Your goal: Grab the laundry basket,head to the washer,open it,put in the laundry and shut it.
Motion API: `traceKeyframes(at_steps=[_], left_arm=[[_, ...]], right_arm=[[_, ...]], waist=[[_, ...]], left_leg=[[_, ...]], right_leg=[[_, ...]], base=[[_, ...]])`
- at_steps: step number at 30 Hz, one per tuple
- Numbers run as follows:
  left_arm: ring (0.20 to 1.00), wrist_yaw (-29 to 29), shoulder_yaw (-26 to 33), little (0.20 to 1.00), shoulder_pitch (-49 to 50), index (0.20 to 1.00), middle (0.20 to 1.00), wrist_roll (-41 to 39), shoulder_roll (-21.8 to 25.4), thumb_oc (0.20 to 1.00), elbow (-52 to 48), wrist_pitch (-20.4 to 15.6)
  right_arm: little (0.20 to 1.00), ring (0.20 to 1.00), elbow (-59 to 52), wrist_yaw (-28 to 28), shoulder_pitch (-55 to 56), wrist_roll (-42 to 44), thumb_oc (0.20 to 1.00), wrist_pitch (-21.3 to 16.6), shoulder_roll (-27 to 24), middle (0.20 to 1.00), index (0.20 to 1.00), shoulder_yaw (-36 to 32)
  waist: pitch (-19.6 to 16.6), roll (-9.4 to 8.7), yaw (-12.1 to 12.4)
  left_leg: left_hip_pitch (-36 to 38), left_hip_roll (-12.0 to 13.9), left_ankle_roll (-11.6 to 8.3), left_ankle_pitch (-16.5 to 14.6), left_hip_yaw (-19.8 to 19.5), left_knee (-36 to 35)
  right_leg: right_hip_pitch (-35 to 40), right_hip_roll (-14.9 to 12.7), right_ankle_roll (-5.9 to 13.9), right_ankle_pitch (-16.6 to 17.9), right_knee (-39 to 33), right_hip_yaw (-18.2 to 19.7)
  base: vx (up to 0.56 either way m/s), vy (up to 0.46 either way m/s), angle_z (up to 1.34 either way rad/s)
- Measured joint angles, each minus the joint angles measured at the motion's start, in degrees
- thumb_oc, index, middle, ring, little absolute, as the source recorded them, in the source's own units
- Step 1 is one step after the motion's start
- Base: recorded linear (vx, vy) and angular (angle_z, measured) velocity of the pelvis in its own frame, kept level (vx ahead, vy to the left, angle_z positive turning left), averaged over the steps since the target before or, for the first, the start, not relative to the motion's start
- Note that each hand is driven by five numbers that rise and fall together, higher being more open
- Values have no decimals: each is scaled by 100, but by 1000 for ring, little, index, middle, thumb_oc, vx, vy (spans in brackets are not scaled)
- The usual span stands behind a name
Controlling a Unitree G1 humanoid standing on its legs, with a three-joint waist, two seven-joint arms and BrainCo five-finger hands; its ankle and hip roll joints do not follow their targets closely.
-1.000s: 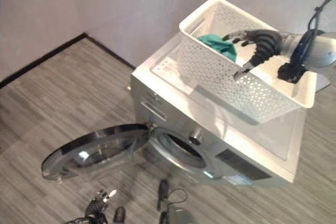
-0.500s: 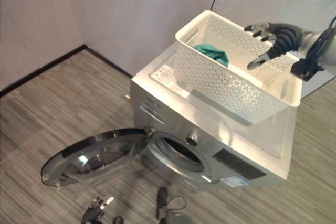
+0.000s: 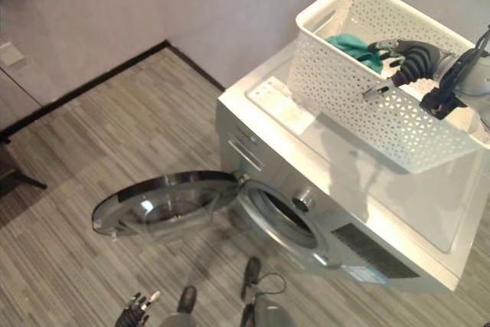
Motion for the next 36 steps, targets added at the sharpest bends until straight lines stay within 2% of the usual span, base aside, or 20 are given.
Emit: traceKeyframes(at_steps=[8,10,13,17,18,22,24,25,28,29,31,33,36], left_arm=[[1000,117,-18,1000,-237,1000,1000,4,-20,1000,27,-1],[1000,123,-29,1000,-306,1000,1000,11,-38,1000,62,0],[1000,130,-38,1000,-436,1000,1000,29,-44,1000,116,7],[1000,125,-35,1000,-455,1000,1000,70,-37,1000,80,0],[1000,124,12,1000,-507,1000,1000,73,-16,1000,92,-5],[1000,118,7,1000,-495,1000,1000,73,-36,1000,91,-5],[1000,117,12,1000,-492,1000,1000,73,-28,1000,94,-5],[1000,119,18,1000,-476,1000,1000,72,-23,1000,134,-6],[1000,121,29,1000,-422,1000,1000,72,-13,1000,278,-7],[1000,124,29,1000,-383,1000,1000,69,-15,1000,344,6],[1000,124,22,1000,-349,1000,1000,68,-20,1000,335,6],[1000,122,11,1000,-286,1000,1000,60,-34,1000,322,6],[1000,123,14,1000,-278,1000,1000,54,-9,1000,295,0]], right_arm=[[1000,1000,-481,-92,-269,20,1000,-19,10,1000,1000,205],[1000,1000,-685,-91,-295,78,1000,-23,-167,1000,1000,327],[1000,1000,-1282,-59,-689,321,1000,-164,-698,1000,1000,721],[1000,1000,-1343,-57,-851,530,1000,-306,-820,1000,1000,738],[1000,1000,-1209,-78,-937,551,1000,-374,-1050,1000,1000,721],[1000,1000,-1083,-78,-921,753,1000,-382,-1164,1000,1000,605],[1000,1000,-954,-78,-863,756,1000,-392,-1159,1000,1000,489],[1000,1000,-717,-83,-507,770,1000,-397,-1090,1000,1000,22],[1000,1000,-46,-112,-155,789,1000,-374,-826,1000,1000,-607],[1000,1000,350,-206,-197,738,1000,-273,-648,1000,1000,-615],[1000,1000,460,-231,-202,731,1000,-171,-596,1000,1000,-570],[1000,1000,712,-241,-197,499,1000,-88,-286,1000,1000,-535],[1000,1000,1014,-285,-215,329,1000,-15,11,1000,1000,-526]], waist=[[137,-26,11],[135,-33,-8],[135,-77,-76],[121,-118,-191],[61,-205,-235],[49,-221,-302],[42,-225,-300],[22,-235,-294],[7,-232,-282],[2,-223,-282],[-6,-205,-264],[-86,-87,-213],[-180,-4,-109]], left_leg=[[-116,56,-61,38,-102,-18],[-90,53,-60,38,-113,-25],[42,57,-56,40,-40,-102],[258,53,-23,15,87,-161],[338,29,-18,16,181,-205],[495,22,-14,11,231,-221],[508,18,0,3,248,-208],[507,13,2,2,251,-199],[510,9,3,2,278,-186],[503,8,3,1,287,-170],[491,10,3,1,280,-157],[386,12,12,-7,211,-98],[144,10,1,0,96,-12]], right_leg=[[-89,31,-4,-5,1,-97],[-89,27,1,-9,1,-98],[-22,37,-37,24,4,-53],[146,40,-2,-4,2,33],[153,35,-18,11,3,151],[279,33,-10,8,3,175],[306,30,24,-25,2,183],[307,30,25,-27,2,193],[306,28,22,-23,1,212],[305,28,18,-18,1,217],[304,29,16,-17,1,211],[258,26,14,-17,2,173],[113,15,12,-13,2,84]], base=[[17,-6,7],[10,5,2],[18,15,-9],[20,19,-17],[24,20,-21],[7,8,-7],[2,-1,-2],[0,0,0],[-6,-9,-4],[-5,-16,-3],[0,0,0],[-28,-42,11],[-29,-35,19]])
